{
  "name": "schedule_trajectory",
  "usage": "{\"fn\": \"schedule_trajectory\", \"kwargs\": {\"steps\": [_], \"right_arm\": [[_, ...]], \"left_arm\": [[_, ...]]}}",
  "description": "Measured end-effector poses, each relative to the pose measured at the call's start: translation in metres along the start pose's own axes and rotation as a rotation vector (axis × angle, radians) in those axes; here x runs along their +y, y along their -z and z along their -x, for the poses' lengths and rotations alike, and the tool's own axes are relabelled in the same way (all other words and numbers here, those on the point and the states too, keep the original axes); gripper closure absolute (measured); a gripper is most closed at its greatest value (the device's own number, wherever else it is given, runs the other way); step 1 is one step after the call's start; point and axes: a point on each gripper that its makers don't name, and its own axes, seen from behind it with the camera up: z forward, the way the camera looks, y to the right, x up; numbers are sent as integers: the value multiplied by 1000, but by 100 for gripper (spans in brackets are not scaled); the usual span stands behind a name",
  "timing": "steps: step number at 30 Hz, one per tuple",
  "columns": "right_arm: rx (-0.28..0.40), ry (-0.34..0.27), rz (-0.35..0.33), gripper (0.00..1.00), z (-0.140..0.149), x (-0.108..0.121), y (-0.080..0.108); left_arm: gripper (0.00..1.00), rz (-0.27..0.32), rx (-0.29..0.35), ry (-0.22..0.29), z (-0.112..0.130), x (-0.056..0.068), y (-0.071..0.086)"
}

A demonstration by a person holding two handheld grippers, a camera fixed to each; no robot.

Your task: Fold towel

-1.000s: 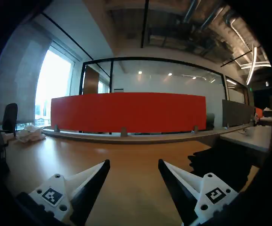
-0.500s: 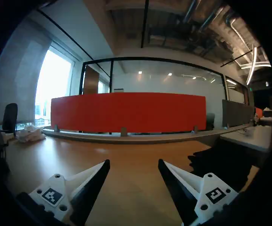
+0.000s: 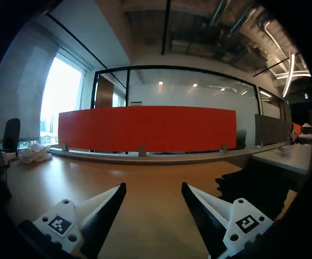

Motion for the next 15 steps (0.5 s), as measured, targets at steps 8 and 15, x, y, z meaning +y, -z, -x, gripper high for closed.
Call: {"fn": "schedule_trajectory", "kwargs": {"steps": [8,15], "right_arm": [[0,0,0,0,1,0,0],[0,0,0,0,0,0,0]], "left_arm": [[4,0,0,1,1,1,-2],[4,1,-1,3,2,1,-3]]}}
